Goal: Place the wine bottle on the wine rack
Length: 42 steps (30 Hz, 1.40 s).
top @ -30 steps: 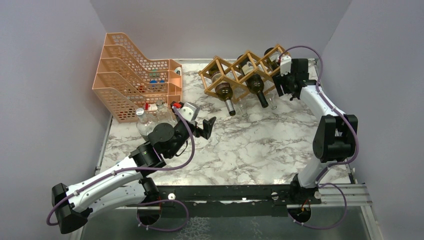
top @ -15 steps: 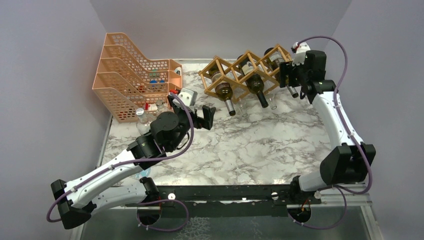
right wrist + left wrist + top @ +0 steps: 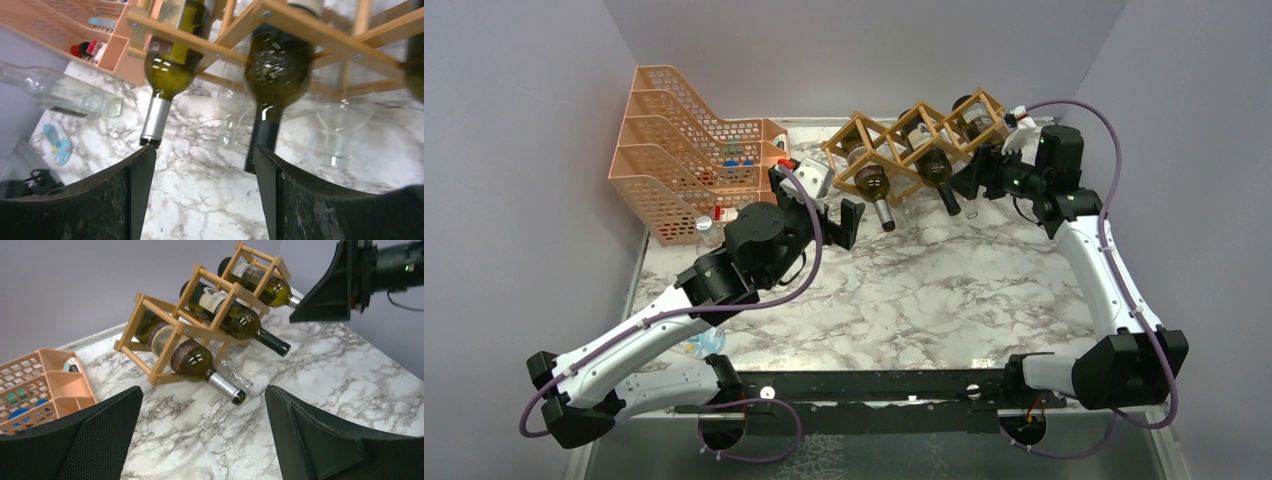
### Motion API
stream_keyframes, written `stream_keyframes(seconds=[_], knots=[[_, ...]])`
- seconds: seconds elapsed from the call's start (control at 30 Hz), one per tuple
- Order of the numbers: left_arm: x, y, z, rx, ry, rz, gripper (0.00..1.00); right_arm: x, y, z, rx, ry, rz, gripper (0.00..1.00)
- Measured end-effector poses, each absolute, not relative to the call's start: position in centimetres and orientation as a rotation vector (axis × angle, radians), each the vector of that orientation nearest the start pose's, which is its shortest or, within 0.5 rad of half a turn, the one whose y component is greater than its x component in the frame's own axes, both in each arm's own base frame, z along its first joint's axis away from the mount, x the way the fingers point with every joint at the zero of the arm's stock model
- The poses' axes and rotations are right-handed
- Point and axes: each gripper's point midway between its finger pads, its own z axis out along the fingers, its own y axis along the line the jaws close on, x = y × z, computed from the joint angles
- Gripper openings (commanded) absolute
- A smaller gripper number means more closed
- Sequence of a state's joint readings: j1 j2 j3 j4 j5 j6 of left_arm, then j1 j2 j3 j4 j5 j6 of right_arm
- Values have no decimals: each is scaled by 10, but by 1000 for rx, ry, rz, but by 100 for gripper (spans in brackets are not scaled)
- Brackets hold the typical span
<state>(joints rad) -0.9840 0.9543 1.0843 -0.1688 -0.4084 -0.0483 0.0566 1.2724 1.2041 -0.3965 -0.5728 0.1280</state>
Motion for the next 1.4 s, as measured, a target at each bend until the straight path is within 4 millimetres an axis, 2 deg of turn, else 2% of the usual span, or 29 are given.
stream_keyframes(seconds=[0.1,0.17,0.4,0.57,0.7,0.83,0.93,1.03,1.23,1.4], knots=[[250,-242,385,427,1560,-431,99,351,139,267,-312,2015,779,74],[253,-239,395,415,1552,-404,99,344,158,269,-354,2008,816,74],[251,-218,445,343,1469,-379,99,291,264,293,-624,1880,976,73],[238,-187,476,277,1387,-377,99,266,326,300,-740,1798,1022,73],[225,-159,500,206,1315,-389,99,265,380,291,-807,1781,1000,73],[215,-137,512,150,1267,-399,99,260,438,274,-892,1772,969,73],[212,-128,514,127,1252,-395,99,261,474,266,-941,1747,945,73],[212,-127,513,125,1256,-387,99,268,506,267,-966,1703,926,73],[213,-124,507,120,1271,-370,99,282,542,267,-974,1650,881,67],[212,-121,506,113,1274,-364,99,296,552,255,-959,1649,823,57]])
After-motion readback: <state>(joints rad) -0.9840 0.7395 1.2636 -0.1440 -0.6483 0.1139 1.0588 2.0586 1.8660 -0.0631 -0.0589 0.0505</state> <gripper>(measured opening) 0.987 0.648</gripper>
